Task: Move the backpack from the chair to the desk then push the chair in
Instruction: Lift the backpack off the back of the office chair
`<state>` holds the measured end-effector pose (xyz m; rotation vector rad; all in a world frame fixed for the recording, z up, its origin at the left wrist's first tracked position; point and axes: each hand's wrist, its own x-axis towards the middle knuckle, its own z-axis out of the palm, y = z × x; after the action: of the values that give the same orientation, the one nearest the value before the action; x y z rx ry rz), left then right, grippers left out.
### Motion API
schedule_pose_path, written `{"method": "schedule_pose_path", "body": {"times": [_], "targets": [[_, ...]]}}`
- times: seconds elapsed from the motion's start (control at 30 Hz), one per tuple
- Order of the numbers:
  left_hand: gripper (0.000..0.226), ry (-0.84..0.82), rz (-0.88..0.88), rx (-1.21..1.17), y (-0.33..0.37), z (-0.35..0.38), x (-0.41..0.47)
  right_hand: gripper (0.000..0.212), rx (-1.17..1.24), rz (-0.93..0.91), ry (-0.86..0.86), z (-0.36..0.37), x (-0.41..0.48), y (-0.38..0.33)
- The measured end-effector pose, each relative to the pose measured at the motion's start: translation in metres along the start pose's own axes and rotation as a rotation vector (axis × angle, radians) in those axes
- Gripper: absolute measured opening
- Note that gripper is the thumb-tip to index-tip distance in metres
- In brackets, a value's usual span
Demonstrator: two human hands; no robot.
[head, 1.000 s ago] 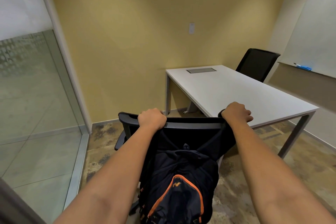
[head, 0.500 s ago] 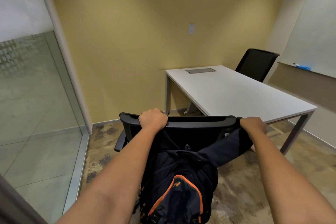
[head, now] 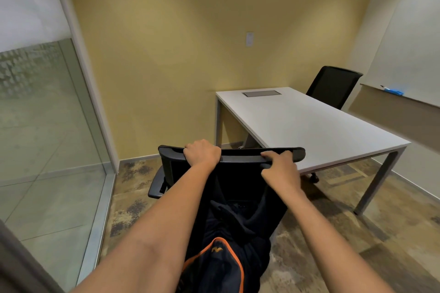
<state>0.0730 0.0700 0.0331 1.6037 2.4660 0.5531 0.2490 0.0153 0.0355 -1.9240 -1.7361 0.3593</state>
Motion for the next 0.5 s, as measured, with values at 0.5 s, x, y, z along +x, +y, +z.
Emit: {"method": "schedule_pose_path", "body": {"times": [0.5], "targets": [[0.027,0.061,0.127,0.166,-0.018,-0.017,0.017,0.042,-0.121,-0.148,-0.098,0.013,0.003,-0.034]]}}
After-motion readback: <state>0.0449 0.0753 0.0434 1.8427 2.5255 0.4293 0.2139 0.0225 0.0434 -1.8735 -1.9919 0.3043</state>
